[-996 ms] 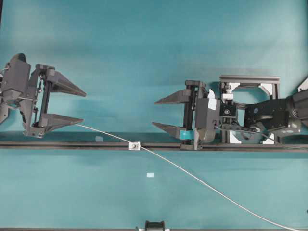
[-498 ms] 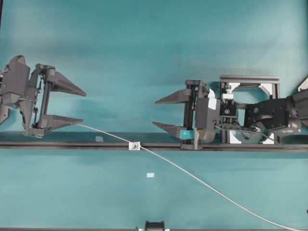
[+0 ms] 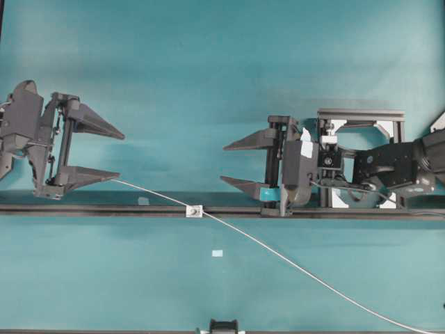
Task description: Insert the wire into the hole on the left side and pull it with the left arm.
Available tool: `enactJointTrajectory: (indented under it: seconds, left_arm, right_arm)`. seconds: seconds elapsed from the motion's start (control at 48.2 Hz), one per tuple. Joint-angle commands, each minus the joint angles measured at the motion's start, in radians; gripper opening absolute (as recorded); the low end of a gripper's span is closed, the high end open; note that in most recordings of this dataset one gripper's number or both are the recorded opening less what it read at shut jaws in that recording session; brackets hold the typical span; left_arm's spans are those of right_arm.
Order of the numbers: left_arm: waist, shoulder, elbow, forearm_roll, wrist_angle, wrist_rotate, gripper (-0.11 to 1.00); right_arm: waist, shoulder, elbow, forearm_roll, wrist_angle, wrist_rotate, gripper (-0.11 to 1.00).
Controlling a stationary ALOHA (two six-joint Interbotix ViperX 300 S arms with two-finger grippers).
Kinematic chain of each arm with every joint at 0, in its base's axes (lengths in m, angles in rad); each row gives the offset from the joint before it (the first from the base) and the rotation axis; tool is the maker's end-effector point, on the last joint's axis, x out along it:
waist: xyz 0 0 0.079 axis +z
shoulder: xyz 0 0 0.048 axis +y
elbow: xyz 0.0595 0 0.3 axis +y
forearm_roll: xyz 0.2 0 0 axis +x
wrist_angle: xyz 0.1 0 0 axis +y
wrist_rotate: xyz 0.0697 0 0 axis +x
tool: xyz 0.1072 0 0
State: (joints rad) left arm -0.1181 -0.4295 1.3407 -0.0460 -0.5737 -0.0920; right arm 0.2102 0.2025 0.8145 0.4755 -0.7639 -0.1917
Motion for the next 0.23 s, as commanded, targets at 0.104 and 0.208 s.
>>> enactJointTrajectory:
  seconds: [0.104, 0.208]
  left_arm:
    - [0.005, 0.002, -0.018, 0.003, -0.014, 0.002, 0.82]
    - [0.002, 0.003, -0.025, 0.003, -0.014, 0.002, 0.82]
  right_arm:
    - [-0.003, -0.031, -0.015, -0.002, -0.008, 0.017, 0.74]
    - [-0.002, -0.031, -0.023, -0.002, -0.003, 0.048, 0.74]
